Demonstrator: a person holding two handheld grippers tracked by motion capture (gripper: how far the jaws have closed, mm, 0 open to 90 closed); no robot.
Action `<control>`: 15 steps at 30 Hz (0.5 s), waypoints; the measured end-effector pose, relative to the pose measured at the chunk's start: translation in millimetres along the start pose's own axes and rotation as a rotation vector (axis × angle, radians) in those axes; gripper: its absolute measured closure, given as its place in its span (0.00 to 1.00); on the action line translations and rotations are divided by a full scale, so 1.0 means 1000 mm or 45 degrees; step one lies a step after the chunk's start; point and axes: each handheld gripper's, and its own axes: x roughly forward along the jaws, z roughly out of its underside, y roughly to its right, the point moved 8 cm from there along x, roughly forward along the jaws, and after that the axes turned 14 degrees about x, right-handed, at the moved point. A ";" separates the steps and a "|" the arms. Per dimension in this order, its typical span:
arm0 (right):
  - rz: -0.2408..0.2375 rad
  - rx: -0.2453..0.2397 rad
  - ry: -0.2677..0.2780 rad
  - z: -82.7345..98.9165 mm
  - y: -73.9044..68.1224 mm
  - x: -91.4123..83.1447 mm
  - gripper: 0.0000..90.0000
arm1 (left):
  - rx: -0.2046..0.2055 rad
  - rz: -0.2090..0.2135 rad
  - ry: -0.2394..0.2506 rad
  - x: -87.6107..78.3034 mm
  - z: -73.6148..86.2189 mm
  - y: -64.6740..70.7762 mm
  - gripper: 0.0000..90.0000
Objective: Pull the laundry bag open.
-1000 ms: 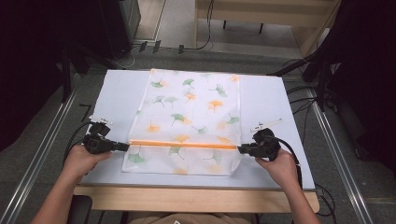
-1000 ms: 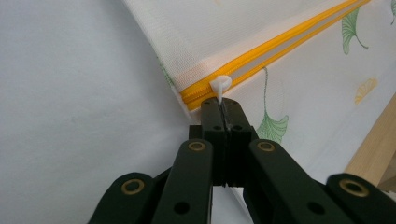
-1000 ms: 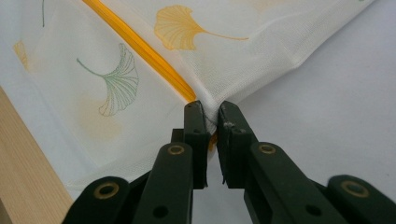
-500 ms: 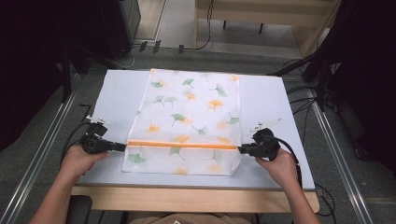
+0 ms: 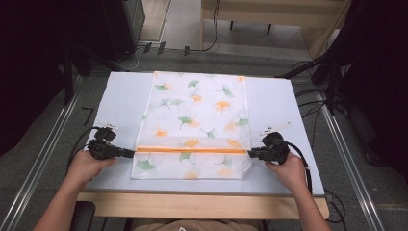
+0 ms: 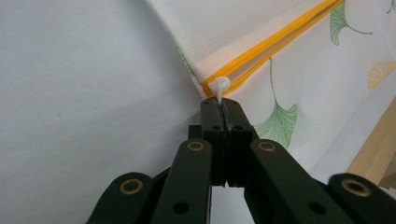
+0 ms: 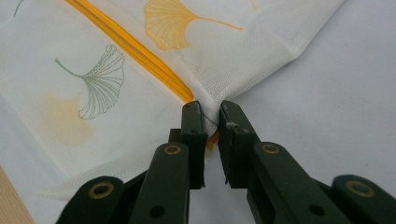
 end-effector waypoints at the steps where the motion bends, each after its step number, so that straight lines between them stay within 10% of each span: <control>1: -0.002 -0.002 0.000 0.000 0.000 0.001 0.91 | -0.007 -0.010 0.009 0.000 0.000 0.000 1.00; 15: 0.024 0.014 -0.017 0.001 0.004 0.008 0.82 | -0.015 0.023 0.037 0.002 -0.002 0.002 0.90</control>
